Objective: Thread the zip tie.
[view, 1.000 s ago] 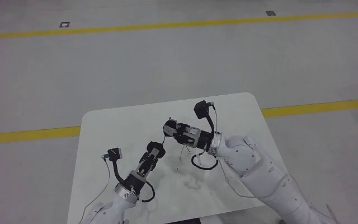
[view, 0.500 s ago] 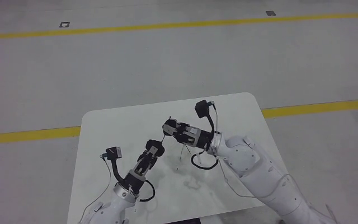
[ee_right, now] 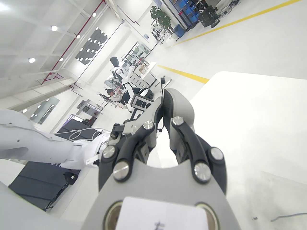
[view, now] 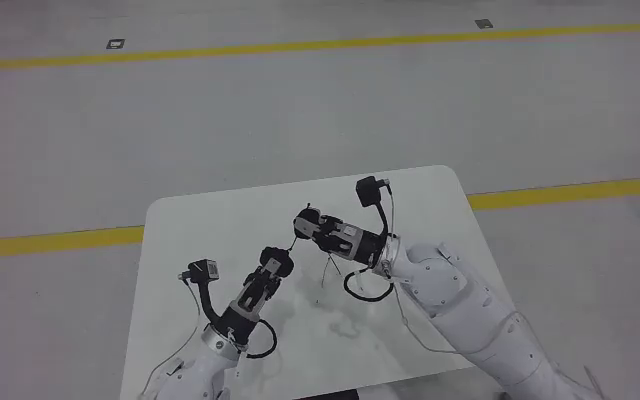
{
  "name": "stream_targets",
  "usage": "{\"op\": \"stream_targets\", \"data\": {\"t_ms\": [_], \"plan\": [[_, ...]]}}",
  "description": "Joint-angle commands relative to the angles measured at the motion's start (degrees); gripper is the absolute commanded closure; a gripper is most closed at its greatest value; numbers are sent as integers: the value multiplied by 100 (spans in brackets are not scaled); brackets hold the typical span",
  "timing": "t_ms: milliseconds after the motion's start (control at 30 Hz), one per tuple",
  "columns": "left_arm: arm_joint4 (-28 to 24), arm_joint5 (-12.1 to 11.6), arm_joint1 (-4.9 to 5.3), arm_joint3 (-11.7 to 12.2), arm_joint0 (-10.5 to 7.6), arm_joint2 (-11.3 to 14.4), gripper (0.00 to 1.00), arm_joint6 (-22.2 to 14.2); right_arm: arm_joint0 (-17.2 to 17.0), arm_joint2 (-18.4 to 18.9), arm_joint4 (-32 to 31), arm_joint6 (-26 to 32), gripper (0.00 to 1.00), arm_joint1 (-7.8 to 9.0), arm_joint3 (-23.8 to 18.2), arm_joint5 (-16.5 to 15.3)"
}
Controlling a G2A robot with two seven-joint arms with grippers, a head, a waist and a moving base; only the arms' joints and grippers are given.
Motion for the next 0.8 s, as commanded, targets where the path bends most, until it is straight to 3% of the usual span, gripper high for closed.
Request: {"op": "stream_targets", "data": {"t_ms": [0,767], "plan": [[-17,-1,1,4,-5,-1,100,-22,4,0,16,-3,100,7,0,0],[-17,29,-11,56,-74,60,100,-70,18,-125,106,-13,100,88,7,0]]}}
